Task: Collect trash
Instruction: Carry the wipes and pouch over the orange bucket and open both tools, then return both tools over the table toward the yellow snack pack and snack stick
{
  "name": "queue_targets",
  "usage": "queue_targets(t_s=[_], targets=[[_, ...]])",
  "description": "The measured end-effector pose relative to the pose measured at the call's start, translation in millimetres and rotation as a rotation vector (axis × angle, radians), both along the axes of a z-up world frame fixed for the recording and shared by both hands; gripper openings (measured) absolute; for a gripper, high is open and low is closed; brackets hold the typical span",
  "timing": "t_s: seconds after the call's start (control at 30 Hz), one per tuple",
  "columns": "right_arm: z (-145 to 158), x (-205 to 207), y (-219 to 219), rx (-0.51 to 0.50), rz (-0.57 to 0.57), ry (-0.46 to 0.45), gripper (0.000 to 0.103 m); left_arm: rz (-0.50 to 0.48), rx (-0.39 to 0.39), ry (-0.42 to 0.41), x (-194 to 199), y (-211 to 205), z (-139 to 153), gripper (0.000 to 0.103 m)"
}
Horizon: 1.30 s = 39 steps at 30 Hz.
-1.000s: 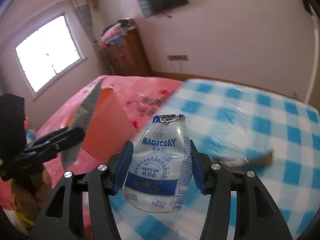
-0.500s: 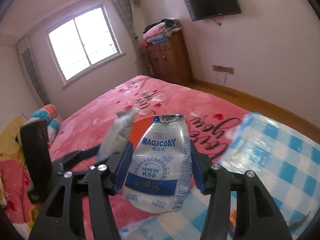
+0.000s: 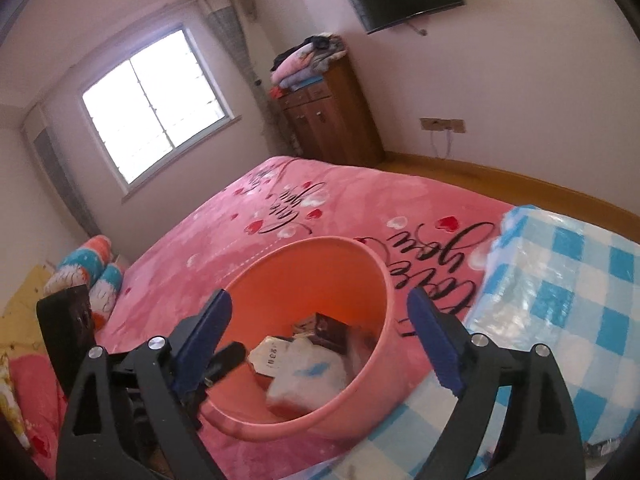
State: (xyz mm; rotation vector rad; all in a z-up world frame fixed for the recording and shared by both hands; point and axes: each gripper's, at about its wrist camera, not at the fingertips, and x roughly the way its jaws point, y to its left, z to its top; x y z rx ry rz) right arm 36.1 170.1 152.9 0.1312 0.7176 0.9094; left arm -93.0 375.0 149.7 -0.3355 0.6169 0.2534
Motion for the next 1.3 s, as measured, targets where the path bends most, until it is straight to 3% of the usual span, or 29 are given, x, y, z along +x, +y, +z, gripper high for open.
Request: queue_targets(t_s=[0.23,0.93,1.3], targets=[[-9.0,-17.3,-41.3,-0.006,-0.093,-0.031,0.09,-0.016,0.034,-0.012,-8.2,-14.2,2.3,0.086],[-31.3,-63.4,-173.9,-0.013,-0.376,-0.135,0.098,-0.224,0.074,-0.081,-22.2,-110.8,15.2,0.087],[-43.3,-96.7,-249.7,-0.027,-0.535,-0.11,0.098,-0.346,0.087,-0.066,-35.6,-163.0,8.3,0.087]])
